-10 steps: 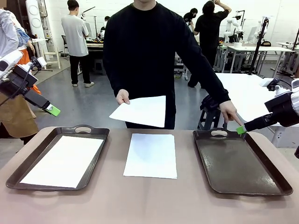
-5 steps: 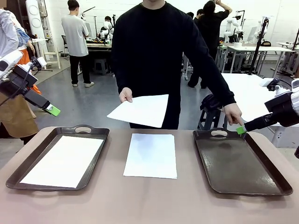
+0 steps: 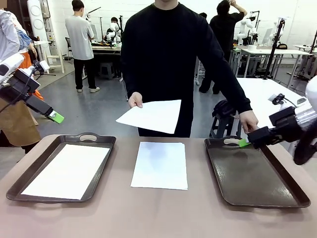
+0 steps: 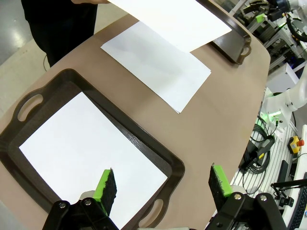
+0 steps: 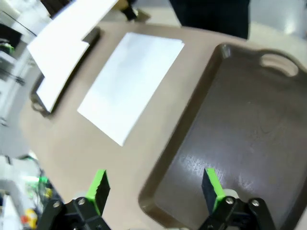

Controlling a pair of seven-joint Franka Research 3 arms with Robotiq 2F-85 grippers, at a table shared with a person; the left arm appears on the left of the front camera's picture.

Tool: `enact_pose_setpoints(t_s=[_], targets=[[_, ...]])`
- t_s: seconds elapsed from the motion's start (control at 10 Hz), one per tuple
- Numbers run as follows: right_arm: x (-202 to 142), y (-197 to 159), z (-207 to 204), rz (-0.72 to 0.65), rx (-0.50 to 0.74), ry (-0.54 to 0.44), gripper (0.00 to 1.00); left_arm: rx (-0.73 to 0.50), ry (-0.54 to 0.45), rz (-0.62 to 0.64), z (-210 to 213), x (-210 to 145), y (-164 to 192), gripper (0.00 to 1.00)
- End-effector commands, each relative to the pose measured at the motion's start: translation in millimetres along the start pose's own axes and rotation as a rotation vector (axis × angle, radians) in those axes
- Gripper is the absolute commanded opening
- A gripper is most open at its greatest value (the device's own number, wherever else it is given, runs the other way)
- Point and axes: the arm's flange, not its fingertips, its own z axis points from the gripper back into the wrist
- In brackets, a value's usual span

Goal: Sort the A4 documents.
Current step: Receive the A4 Paper.

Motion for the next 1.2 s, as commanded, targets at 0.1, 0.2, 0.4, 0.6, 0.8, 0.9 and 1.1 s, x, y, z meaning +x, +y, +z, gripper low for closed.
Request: enact_pose_setpoints(t_s=[0.1, 0.2, 0.4, 0.6, 0.8, 0.9, 1.1], targets=[[16, -5, -61, -0.323, 0.107, -0.063, 1.0, -0.004, 0.002, -0.009, -1, 0, 0, 1.0], [15, -2, -83, -0.45, 0.193, -0.044, 1.0, -0.004, 0.002, -0.009, -1, 0, 0, 1.0], [19, 9, -121, -0.62, 0.372, -0.032, 1.0, -0.004, 0.002, -0.009, -1, 0, 0, 1.0], [28, 17, -144, -0.691, 0.481, -0.041, 1.0, -0.004, 0.002, -0.009, -1, 0, 0, 1.0], [38, 21, -165, -0.763, 0.556, -0.058, 1.0, -0.004, 0.002, -0.009, -1, 0, 0, 1.0], [43, 21, -174, -0.785, 0.566, -0.065, 1.0, -0.004, 0.002, -0.009, -1, 0, 0, 1.0], [52, 21, -193, -0.83, 0.611, -0.08, 1.0, -0.004, 0.002, -0.009, -1, 0, 0, 1.0]])
